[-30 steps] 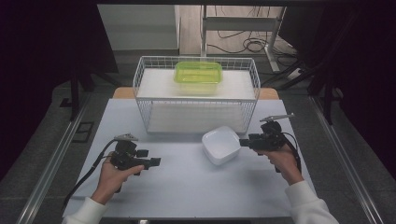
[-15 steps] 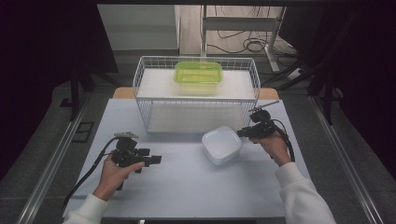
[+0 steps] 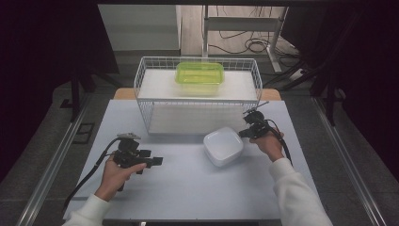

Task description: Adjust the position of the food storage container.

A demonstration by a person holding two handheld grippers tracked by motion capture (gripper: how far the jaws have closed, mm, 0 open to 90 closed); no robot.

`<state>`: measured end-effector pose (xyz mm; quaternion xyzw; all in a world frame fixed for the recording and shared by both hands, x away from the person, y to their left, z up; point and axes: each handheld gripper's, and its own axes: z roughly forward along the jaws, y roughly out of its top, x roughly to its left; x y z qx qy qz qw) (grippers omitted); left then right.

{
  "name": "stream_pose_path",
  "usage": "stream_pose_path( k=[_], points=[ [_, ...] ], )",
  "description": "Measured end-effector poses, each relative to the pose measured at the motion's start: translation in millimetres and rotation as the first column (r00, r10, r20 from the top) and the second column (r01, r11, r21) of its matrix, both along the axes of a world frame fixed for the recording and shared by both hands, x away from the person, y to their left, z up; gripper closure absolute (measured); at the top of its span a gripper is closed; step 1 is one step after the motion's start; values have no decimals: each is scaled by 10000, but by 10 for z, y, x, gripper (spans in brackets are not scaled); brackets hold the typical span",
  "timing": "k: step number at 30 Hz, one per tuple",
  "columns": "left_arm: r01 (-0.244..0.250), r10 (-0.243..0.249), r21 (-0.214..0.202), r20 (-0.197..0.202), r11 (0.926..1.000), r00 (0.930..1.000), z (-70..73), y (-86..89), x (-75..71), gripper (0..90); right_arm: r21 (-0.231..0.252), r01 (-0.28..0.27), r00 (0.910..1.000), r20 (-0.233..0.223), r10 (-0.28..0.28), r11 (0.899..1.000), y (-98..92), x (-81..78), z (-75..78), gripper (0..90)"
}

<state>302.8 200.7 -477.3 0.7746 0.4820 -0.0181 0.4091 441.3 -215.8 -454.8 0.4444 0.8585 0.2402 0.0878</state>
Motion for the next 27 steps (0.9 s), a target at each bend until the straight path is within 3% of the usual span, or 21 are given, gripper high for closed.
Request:
stream_pose_path(
  k=[13, 27],
  points=[
    [99, -98, 75, -132, 9999, 9999, -24, -16, 12, 270, -162, -890, 9958, -213, 887, 9959, 211, -182, -28, 889],
    [147, -146, 10, -271, 9999, 9995, -31, -34, 11, 270, 320, -1550, 9870, -382, 1562, 9874, 489, -558, -22, 889]
  ],
)
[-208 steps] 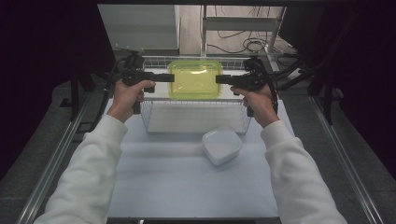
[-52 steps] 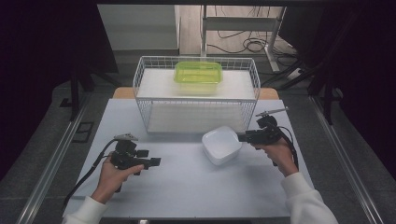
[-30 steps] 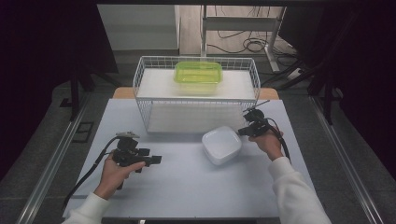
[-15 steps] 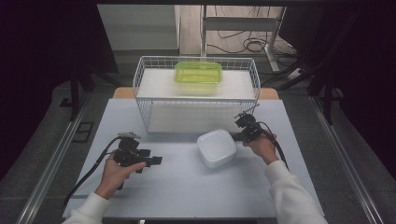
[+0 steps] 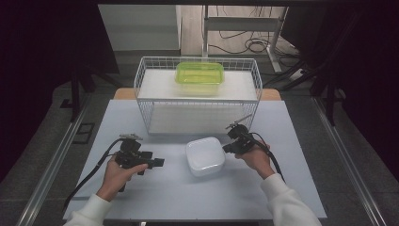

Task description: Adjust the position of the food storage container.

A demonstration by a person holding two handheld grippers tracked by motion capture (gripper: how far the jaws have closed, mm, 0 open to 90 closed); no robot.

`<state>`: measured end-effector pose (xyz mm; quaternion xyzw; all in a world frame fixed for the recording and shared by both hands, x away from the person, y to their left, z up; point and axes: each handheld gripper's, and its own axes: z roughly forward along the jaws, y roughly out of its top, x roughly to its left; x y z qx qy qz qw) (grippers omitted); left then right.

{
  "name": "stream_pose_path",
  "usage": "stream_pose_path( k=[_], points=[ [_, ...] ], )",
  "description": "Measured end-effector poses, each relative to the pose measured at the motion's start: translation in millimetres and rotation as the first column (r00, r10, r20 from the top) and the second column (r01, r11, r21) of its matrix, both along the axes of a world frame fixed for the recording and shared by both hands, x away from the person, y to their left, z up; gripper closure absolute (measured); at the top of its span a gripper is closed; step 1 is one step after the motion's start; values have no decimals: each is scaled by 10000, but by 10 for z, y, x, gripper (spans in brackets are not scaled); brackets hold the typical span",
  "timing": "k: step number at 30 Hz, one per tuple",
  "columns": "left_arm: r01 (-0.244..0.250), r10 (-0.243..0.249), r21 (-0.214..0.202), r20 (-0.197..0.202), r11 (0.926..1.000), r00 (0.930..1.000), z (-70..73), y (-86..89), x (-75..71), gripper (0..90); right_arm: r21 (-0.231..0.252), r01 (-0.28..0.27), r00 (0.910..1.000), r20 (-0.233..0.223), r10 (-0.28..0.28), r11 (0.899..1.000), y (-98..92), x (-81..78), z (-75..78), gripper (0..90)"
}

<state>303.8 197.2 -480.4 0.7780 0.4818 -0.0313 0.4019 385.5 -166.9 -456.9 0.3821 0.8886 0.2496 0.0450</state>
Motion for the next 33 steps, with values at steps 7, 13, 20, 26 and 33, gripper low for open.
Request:
stream_pose_path(
  k=[7, 13, 20, 26, 33],
  points=[
    [51, -51, 39, -43, 10000, 10000, -14, -7, 9, 270, 279, -443, 9989, -134, 446, 9986, 129, -113, -34, 889],
    [48, -48, -18, -41, 10000, 10000, -21, -18, 5, 269, 410, -750, 9968, -244, 760, 9963, 224, -197, -76, 889],
    [47, -47, 25, -63, 10000, 10000, -23, -18, 8, 269, 591, -958, 9948, -285, 976, 9936, 284, -246, -100, 889],
    [19, -19, 4, -66, 10000, 10000, -21, -19, 8, 268, 599, -1071, 9935, -335, 1092, 9924, 304, -260, -127, 889],
    [-63, 63, -22, -9, 10000, 10000, -3, -6, -7, 267, 978, -973, 9949, -181, 996, 9904, 214, -281, -97, 888]
  ],
)
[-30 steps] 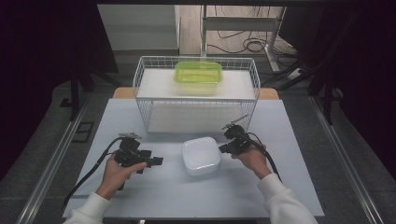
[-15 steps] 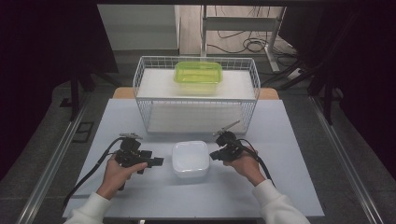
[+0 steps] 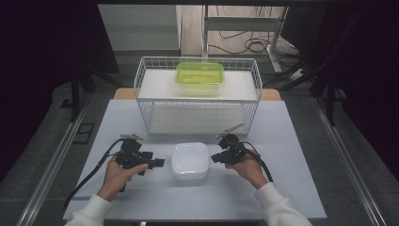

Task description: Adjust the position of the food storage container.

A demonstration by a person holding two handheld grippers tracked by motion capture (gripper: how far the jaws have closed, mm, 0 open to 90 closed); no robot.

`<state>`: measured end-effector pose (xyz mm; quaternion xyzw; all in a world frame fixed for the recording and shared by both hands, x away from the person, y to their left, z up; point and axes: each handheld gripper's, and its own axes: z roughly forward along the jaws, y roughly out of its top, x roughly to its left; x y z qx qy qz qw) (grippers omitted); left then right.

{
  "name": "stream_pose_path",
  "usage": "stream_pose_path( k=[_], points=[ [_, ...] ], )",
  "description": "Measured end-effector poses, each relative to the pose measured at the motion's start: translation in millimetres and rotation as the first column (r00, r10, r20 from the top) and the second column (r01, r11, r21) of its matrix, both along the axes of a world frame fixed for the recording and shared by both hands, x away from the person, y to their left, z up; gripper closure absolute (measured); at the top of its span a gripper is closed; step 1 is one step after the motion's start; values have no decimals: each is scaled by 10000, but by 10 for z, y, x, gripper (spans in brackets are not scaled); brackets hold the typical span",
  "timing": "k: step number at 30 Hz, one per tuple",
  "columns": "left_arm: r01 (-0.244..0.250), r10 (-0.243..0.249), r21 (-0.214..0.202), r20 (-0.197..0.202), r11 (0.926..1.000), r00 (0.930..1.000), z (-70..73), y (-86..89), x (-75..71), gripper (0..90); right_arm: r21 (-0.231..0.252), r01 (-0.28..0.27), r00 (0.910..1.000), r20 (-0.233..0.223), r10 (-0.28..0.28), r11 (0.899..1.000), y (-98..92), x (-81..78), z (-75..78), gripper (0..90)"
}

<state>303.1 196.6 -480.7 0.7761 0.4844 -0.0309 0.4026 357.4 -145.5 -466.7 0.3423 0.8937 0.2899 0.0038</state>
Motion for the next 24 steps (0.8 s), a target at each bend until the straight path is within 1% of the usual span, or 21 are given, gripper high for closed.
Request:
stream_pose_path(
  k=[3, 4, 6, 8, 10, 13, 15, 16, 17, 20, 22, 24],
  points=[
    [-159, 161, -179, 100, 9997, 9998, 32, 8, -36, 266, 445, 342, 9994, 23, -343, 9984, -121, -12, 39, 883],
    [-228, 232, -221, 165, 9995, 9996, 43, 13, -47, 266, 669, 485, 9988, 65, -491, 9966, -163, -16, 61, 859],
    [-414, 422, -329, 236, 9986, 9988, 57, 16, -60, 267, 1161, 799, 9965, 139, -821, 9900, -231, -32, 98, 766],
    [-588, 602, -408, 349, 9974, 9976, 63, 19, -61, 272, 1531, 1081, 9934, 216, -1127, 9823, -276, -76, 126, 645],
    [-751, 775, -539, 444, 9957, 9960, 69, 20, -60, 276, 1842, 1311, 9906, 135, -1359, 9741, -304, -109, 136, 546],
    [-925, 968, -701, 606, 9932, 9935, 72, 20, -63, 279, 2314, 1527, 9881, -193, -1524, 9608, -365, -150, 137, 421],
    [-1000, 1060, -838, 705, 9915, 9919, 73, 17, -64, 280, 2620, 1634, 9865, -347, -1599, 9511, -401, -167, 127, 362],
    [-990, 1055, -886, 717, 9911, 9918, 71, 16, -63, 279, 2795, 1715, 9852, -443, -1657, 9447, -420, -171, 121, 341],
    [-989, 1058, -949, 708, 9906, 9919, 69, 13, -63, 279, 2873, 1766, 9842, -442, -1712, 9414, -431, -172, 118, 324],
    [-922, 987, -971, 639, 9910, 9931, 66, 6, -73, 276, 2986, 2001, 9796, -433, -1962, 9332, -445, -161, 114, 283],
    [-985, 1044, -897, 630, 9911, 9925, 75, 5, -85, 274, 3061, 1968, 9801, -363, -1952, 9314, -447, -160, 114, 267],
    [-1071, 1128, -931, 583, 9899, 9919, 82, 10, -89, 274, 3053, 1909, 9811, -284, -1915, 9329, -448, -165, 110, 256]
  ],
)
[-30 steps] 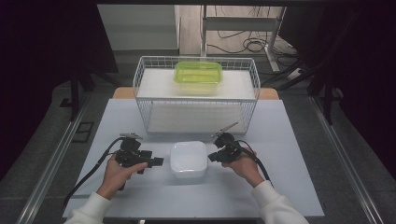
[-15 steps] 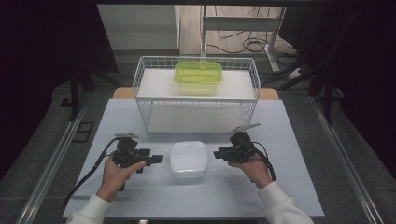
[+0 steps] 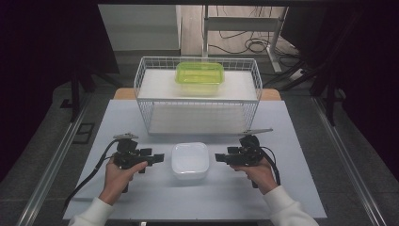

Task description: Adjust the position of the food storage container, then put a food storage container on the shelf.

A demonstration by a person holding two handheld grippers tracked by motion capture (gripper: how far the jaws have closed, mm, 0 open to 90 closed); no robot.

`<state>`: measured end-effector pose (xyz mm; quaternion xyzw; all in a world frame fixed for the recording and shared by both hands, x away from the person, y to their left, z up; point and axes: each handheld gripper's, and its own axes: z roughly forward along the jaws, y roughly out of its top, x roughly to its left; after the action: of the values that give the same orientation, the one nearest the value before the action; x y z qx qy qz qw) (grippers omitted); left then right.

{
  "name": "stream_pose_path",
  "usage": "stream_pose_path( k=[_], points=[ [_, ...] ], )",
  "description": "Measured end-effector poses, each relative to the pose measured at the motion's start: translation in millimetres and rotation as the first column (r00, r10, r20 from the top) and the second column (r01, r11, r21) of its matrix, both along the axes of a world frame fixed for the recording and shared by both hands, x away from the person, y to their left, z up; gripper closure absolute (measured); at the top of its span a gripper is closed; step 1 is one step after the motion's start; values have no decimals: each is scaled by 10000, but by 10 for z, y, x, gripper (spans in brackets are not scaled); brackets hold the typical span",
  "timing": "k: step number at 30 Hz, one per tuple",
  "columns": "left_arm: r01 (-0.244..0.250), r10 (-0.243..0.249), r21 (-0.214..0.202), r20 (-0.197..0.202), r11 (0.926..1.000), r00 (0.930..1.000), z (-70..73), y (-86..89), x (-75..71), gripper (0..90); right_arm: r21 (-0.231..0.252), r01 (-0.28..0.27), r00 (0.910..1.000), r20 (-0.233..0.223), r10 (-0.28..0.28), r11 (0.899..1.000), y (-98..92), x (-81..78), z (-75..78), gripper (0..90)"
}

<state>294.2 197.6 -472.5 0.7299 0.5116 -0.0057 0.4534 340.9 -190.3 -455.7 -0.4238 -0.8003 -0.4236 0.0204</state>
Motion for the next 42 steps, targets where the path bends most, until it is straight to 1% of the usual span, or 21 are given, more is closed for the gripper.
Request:
stream_pose_path(
  k=[1, 5, 8, 10, 12, 16, 17, 20, 22, 25, 28, 30, 34, 35, 38, 42],
  points=[
    [-13, 13, -51, -39, 10000, 10000, 2, 1, 1, 274, -28, -2, 10000, 39, 3, 10000, -3, 1, -9, 254],
    [-62, 51, -422, -255, 9991, 9997, -5, -17, 18, 274, 1, 53, 10000, -58, -53, 10000, -11, 22, -34, 251],
    [-44, 9, -780, -449, 9969, 9990, -21, -31, 52, 275, 133, 103, 9999, -53, -102, 9999, 0, 32, -25, 256],
    [-66, 11, -976, -563, 9952, 9984, -28, -33, 79, 276, 216, 168, 9997, -157, -165, 9996, 6, 53, -27, 266],
    [-136, 63, -1151, -638, 9933, 9979, -24, -18, 107, 286, 409, 258, 9992, -311, -245, 9988, 9, 85, -40, 280],
    [-151, 66, -1063, -793, 9942, 9968, -40, 1, 146, 287, 454, 254, 9989, -414, -235, 9986, 50, 155, -58, 298],
    [-82, -3, -1006, -843, 9949, 9964, -47, -3, 147, 287, 471, 208, 9988, -454, -187, 9987, 66, 168, -57, 304],
    [-82, -24, -1078, -977, 9941, 9952, -58, -11, 168, 288, 510, 44, 9990, -456, -21, 9987, 123, 193, -58, 331],
    [-193, 51, -1253, -1123, 9919, 9937, -72, -11, 200, 292, 520, -18, 9987, -515, 44, 9986, 164, 208, -79, 348],
    [-212, 51, -1255, -1275, 9919, 9918, -99, -20, 217, 299, 710, -41, 9965, -826, 100, 9975, 220, 239, -140, 381],
    [-153, -45, -1350, -1449, 9907, 9894, -127, -45, 221, 304, 786, -102, 9940, -1079, 187, 9969, 282, 272, -193, 404],
    [-132, -108, -1485, -1593, 9888, 9872, -155, -64, 240, 307, 700, -109, 9929, -1172, 191, 9975, 310, 289, -212, 414],
    [-20, -258, -1472, -1862, 9891, 9822, -221, -108, 262, 313, 757, -50, 9909, -1338, 152, 9971, 311, 295, -214, 435],
    [14, -308, -1515, -1917, 9885, 9810, -238, -122, 264, 315, 775, -51, 9902, -1387, 158, 9970, 307, 295, -215, 441],
    [103, -501, -1824, -2149, 9832, 9753, -286, -166, 277, 324, 843, -59, 9882, -1523, 187, 9964, 307, 294, -236, 459],
    [160, -603, -1896, -2306, 9817, 9712, -334, -193, 295, 344, 852, -19, 9868, -1614, 157, 9964, 302, 284, -258, 482]
  ],
)
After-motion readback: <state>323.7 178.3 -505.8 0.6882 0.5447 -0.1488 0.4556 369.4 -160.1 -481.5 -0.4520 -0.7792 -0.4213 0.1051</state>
